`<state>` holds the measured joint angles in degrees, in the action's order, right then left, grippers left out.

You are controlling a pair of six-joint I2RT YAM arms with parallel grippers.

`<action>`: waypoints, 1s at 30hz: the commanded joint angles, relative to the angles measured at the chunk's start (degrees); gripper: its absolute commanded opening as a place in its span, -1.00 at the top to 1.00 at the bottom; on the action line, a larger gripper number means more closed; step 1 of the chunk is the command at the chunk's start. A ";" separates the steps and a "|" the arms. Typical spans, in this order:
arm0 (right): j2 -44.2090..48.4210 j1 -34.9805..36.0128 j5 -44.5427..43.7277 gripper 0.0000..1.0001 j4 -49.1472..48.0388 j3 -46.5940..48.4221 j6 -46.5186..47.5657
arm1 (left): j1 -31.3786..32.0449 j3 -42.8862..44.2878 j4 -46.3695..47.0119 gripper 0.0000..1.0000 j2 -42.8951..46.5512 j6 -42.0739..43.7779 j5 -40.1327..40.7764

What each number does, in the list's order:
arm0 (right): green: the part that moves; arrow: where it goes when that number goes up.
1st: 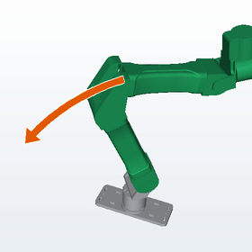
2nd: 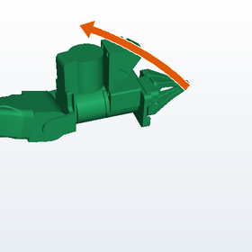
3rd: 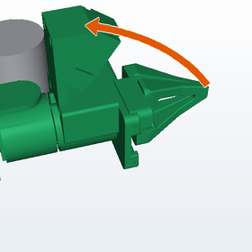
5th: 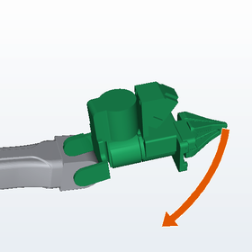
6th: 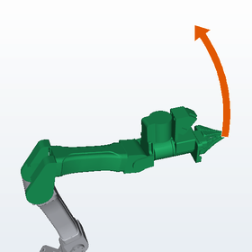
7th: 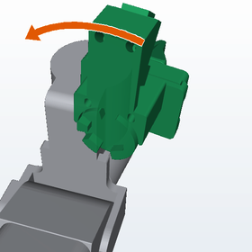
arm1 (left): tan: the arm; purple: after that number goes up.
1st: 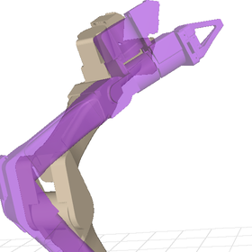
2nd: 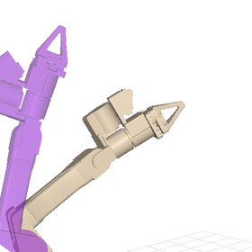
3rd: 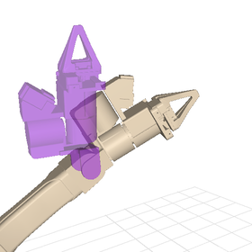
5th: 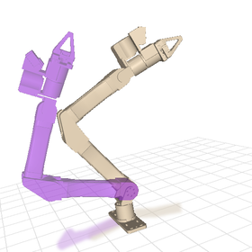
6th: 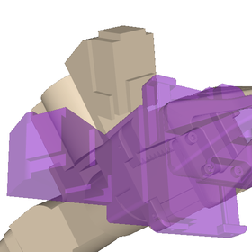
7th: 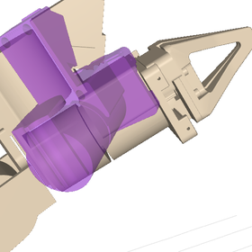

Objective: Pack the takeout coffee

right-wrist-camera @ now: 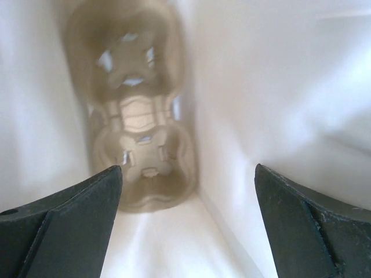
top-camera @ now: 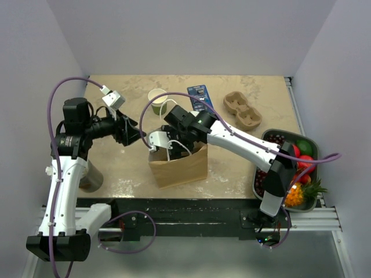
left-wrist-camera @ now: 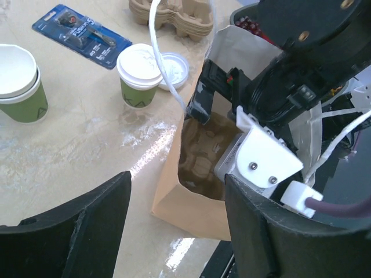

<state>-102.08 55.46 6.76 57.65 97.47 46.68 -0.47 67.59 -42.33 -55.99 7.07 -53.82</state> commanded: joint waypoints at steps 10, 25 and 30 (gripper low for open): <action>8.12 -0.09 -0.96 -0.98 -3.94 6.77 -5.80 | 0.03 -5.01 13.75 -0.43 1.58 -5.31 -4.97; 19.55 -4.39 2.89 -0.88 -14.58 11.77 -20.38 | 6.79 -0.10 19.38 -0.40 -9.31 -3.90 -9.01; 24.38 -6.15 11.58 -0.81 -12.21 10.55 -23.20 | 8.64 0.87 22.19 -0.42 -10.81 -5.14 -10.60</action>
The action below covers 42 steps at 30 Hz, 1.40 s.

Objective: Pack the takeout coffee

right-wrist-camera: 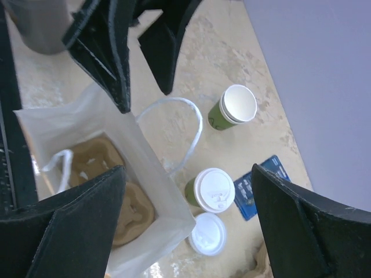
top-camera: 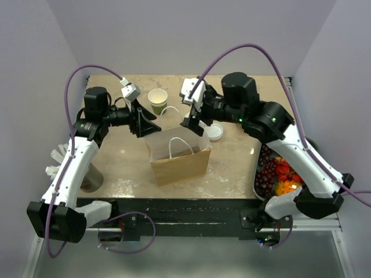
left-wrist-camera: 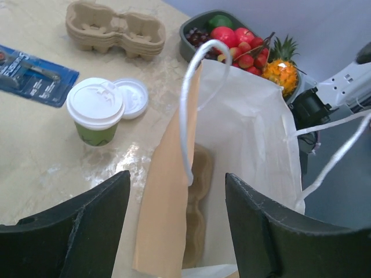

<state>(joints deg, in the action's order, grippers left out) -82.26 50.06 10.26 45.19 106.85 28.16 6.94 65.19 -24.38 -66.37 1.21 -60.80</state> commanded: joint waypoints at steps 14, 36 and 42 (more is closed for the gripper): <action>9.57 -1.37 23.23 -0.79 3.16 -12.01 -0.92 | 4.40 11.45 9.09 -0.26 -8.51 -2.62 -2.57; -1.06 -0.14 25.42 1.00 0.07 7.92 -5.75 | 4.84 27.87 2.06 1.00 -7.46 2.56 -2.31; -4.40 -0.14 25.42 1.00 0.16 16.19 -7.07 | 4.57 32.54 -0.14 1.00 -8.25 4.67 -0.29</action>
<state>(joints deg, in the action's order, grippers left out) -85.03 49.76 35.53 45.82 118.02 22.92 11.77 94.13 -22.41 -74.89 2.85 -62.76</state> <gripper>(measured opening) 0.015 0.028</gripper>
